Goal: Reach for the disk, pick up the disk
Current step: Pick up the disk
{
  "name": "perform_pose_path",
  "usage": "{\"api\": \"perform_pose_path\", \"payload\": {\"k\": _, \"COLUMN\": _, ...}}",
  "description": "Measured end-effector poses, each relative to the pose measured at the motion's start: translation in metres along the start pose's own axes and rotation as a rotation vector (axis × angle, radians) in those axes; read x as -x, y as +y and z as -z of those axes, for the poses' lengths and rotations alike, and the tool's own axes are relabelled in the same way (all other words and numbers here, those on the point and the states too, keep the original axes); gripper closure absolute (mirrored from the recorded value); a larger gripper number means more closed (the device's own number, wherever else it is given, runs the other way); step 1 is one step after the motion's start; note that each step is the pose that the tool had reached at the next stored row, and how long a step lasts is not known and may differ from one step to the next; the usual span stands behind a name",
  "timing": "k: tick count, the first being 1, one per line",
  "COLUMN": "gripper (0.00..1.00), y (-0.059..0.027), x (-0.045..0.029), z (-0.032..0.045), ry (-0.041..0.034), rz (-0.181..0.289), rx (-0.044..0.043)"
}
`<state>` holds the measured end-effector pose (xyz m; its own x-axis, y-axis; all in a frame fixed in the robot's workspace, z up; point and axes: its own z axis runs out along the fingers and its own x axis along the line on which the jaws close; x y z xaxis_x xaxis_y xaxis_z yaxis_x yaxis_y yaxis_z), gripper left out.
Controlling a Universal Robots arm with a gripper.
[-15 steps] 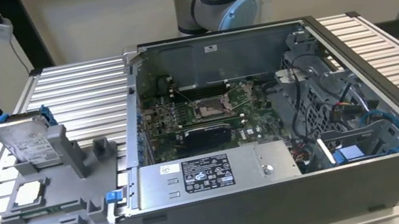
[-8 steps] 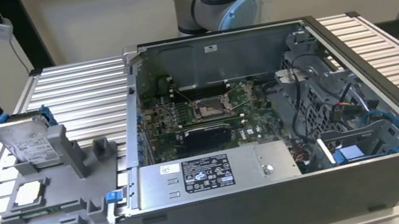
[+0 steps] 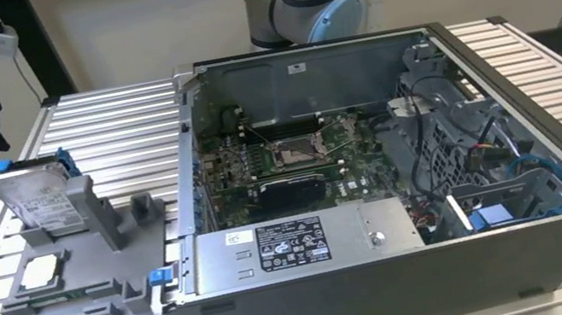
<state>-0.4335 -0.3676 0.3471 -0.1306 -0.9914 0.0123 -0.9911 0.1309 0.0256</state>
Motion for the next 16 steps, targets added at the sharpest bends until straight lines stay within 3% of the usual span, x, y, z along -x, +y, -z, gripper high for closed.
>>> {"api": "perform_pose_path", "payload": {"k": 8, "gripper": 0.00, "y": 0.0002, "x": 0.0007, "z": -0.0036, "ry": 0.0002, "rz": 0.006, "rx": -0.0008}}
{"api": "perform_pose_path", "payload": {"k": 16, "gripper": 0.00, "y": 0.0033, "x": 0.0038, "z": -0.0181, "ry": -0.0009, "rz": 0.052, "rx": -0.0178}}
